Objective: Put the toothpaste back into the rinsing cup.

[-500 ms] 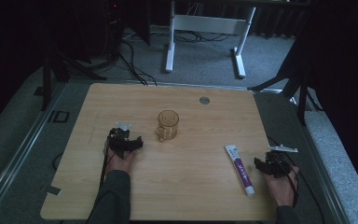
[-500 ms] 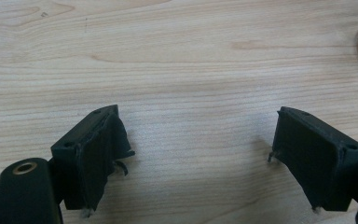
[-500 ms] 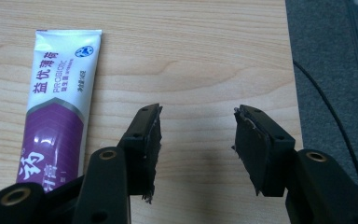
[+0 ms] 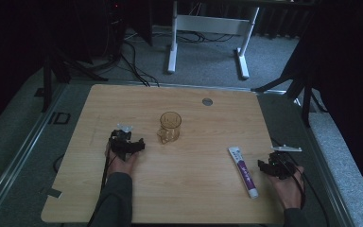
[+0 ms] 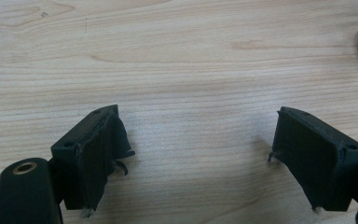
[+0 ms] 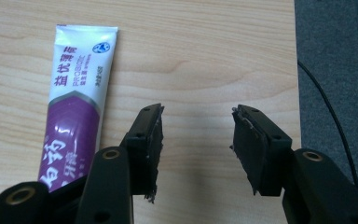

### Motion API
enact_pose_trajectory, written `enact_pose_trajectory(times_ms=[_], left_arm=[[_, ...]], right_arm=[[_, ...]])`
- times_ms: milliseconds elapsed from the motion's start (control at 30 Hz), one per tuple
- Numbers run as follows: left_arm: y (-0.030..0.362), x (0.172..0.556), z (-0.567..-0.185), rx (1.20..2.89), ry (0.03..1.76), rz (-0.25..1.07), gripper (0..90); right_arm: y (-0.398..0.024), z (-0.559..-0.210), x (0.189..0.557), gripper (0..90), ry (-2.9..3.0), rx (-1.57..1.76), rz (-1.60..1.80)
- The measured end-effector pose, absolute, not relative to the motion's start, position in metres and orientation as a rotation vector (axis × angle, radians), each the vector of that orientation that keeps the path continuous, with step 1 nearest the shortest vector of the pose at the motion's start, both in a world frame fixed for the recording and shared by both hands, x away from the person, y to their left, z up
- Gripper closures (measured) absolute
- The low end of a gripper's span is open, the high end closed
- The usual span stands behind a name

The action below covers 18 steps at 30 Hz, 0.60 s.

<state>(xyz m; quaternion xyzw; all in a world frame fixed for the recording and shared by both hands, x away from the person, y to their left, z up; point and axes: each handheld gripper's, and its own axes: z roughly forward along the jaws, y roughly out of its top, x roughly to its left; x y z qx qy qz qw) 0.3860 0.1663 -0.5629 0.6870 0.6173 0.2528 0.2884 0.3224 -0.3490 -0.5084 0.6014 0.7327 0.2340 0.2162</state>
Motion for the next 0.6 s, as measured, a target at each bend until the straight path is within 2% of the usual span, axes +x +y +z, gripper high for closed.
enact_pose_trajectory(times_ms=[600], left_arm=[[0.167,0.385,-0.563,1.833,1.646,0.674,15.4]], right_arm=[[-0.332,-0.491,0.326,54.3,2.164,1.662,0.634]])
